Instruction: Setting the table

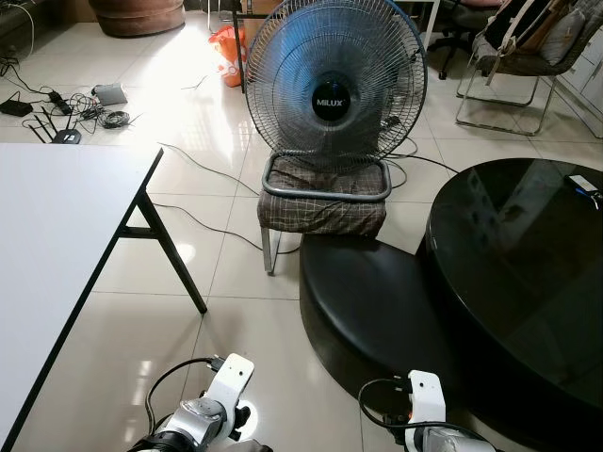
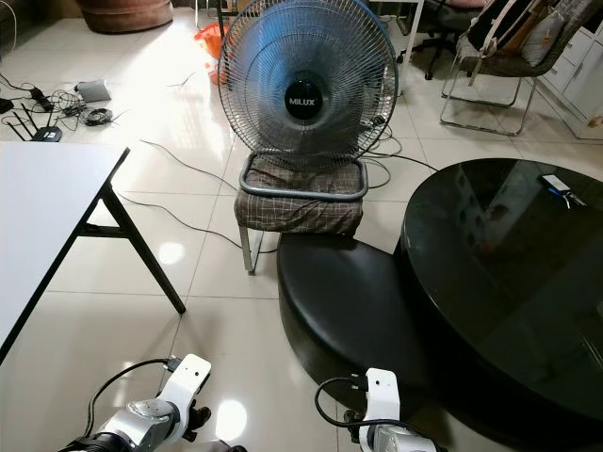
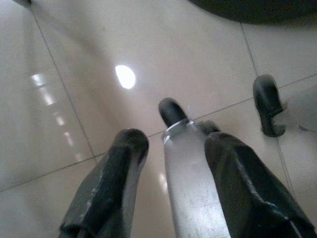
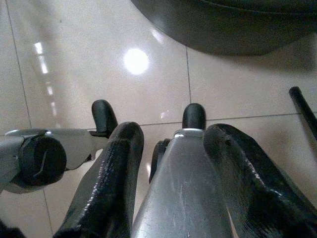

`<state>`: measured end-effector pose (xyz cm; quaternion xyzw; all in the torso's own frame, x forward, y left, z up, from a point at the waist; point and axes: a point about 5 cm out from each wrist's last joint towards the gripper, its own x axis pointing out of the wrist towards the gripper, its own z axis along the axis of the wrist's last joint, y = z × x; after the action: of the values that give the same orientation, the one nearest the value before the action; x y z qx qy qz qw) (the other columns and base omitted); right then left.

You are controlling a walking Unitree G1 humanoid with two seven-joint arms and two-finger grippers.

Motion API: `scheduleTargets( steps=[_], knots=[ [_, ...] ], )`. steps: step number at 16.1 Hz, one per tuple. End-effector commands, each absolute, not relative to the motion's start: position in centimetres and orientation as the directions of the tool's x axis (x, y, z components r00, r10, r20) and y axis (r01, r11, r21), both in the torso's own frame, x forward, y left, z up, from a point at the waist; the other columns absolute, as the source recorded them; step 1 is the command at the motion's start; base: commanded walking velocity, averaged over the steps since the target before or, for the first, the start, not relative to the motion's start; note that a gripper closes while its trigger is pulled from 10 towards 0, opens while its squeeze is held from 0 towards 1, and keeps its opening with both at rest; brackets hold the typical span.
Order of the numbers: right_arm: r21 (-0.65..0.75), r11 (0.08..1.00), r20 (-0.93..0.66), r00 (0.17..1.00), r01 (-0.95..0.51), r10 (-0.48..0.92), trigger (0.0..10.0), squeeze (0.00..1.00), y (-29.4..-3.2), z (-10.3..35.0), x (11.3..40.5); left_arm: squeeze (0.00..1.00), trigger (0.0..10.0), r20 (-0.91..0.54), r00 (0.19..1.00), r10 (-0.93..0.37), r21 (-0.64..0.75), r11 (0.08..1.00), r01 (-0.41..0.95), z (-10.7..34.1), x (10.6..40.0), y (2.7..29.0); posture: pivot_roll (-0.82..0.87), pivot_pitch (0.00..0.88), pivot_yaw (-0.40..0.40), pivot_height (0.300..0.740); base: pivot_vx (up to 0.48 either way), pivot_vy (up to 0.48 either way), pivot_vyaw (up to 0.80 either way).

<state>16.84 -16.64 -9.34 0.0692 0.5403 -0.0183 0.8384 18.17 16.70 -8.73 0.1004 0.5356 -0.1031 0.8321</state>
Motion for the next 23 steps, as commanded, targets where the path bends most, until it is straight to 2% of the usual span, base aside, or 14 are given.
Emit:
scheduleTargets(
  steps=[1,6,7,8,9,10,12,13,14,15,16,18,20,23],
  knots=[
    [0.011,0.993,-0.898,0.438,0.12,-0.043,10.0,0.0,-17.8,-9.2,17.2,0.0,10.0,-0.942,0.332,0.048,0.112,0.978,0.174,-10.1,14.9,18.2,0.05,0.0,-0.006,0.74,0.0,0.0,0.0],
    [0.017,0.991,-0.894,0.446,0.133,-0.044,10.0,0.0,-17.8,-9.1,17.4,0.0,10.0,-0.941,0.339,0.026,0.091,0.98,0.178,-10.0,15.4,17.6,0.04,0.0,-0.006,0.74,0.0,0.0,0.0],
    [0.025,0.989,-0.888,0.457,0.147,-0.045,10.0,0.0,-17.9,-9.0,17.5,0.37,10.0,-0.935,0.354,0.015,0.085,0.98,0.183,-9.9,15.7,17.4,0.04,0.0,-0.007,0.74,0.0,0.0,0.0],
    [0.035,0.984,-0.863,0.501,0.176,-0.059,10.0,1.0,-18.2,-8.6,18.2,1.0,10.0,-0.911,0.412,-0.021,0.08,0.971,0.225,-9.5,16.7,16.8,0.05,0.0,-0.014,0.74,0.0,0.0,0.0],
    [0.051,0.981,-0.84,0.54,0.186,-0.059,10.0,1.0,-18.3,-8.2,18.9,1.0,10.0,-0.891,0.449,-0.058,0.078,0.957,0.278,-9.2,17.4,16.4,0.05,0.0,-0.018,0.74,0.0,0.0,0.0],
    [-0.016,0.992,-0.698,0.709,0.129,-0.103,10.0,1.0,-19.1,-6.2,21.7,1.0,10.0,-0.75,0.64,-0.166,0.139,0.906,0.399,-7.0,20.9,14.7,0.04,0.0,-0.026,0.74,0.0,0.0,0.0],
    [-0.021,0.983,-0.447,0.878,0.181,-0.171,10.0,1.0,-19.8,-2.7,24.2,1.0,10.0,-0.522,0.791,-0.319,0.16,0.874,0.458,-3.4,24.7,12.9,0.04,0.0,-0.028,0.74,0.0,0.0,0.0],
    [0.027,0.974,-0.293,0.933,0.226,-0.208,10.0,0.86,-20.2,-0.2,25.1,1.0,10.0,-0.365,0.843,-0.395,0.168,0.863,0.477,-0.6,26.6,12.1,0.04,0.0,-0.03,0.74,0.0,0.0,0.0],
    [0.063,0.965,-0.171,0.955,0.256,-0.242,10.0,0.0,-20.5,2.3,25.6,0.86,10.0,-0.207,0.868,-0.452,0.174,0.856,0.487,2.9,28.2,11.4,0.04,0.0,-0.031,0.74,0.0,0.0,0.0],
    [0.073,0.958,-0.062,0.96,0.278,-0.274,10.0,0.0,-20.7,4.8,26.0,0.0,10.0,-0.061,0.869,-0.491,0.179,0.851,0.494,6.5,29.2,10.8,0.03,0.0,-0.023,0.74,0.0,0.0,0.0],
    [0.07,0.959,0.083,0.956,0.274,-0.28,10.0,0.0,-20.4,8.8,26.8,0.0,10.0,0.123,0.857,-0.5,0.238,0.854,0.463,12.0,30.2,10.3,0.02,0.0,-0.008,0.74,0.0,0.0,0.0],
    [0.082,0.987,0.242,0.958,0.137,-0.153,10.0,0.0,-18.9,14.2,27.8,0.0,10.0,0.243,0.849,-0.469,0.292,0.87,0.397,17.2,30.8,10.8,0.0,0.0,0.019,0.74,0.0,0.0,0.0],
    [0.049,0.999,0.317,0.948,0.001,-0.016,10.0,0.0,-16.5,17.8,28.0,0.0,10.0,0.208,0.929,-0.307,0.287,0.927,0.242,19.0,31.3,13.8,-0.01,0.0,0.022,0.74,0.0,0.0,0.8],
    [0.014,0.995,0.254,0.962,-0.102,0.095,10.0,0.0,-13.4,17.8,28.0,0.0,10.0,0.114,0.982,-0.153,0.232,0.965,0.124,18.8,30.0,16.5,0.03,0.0,-0.007,0.74,0.0,0.0,0.8]
  ],
)
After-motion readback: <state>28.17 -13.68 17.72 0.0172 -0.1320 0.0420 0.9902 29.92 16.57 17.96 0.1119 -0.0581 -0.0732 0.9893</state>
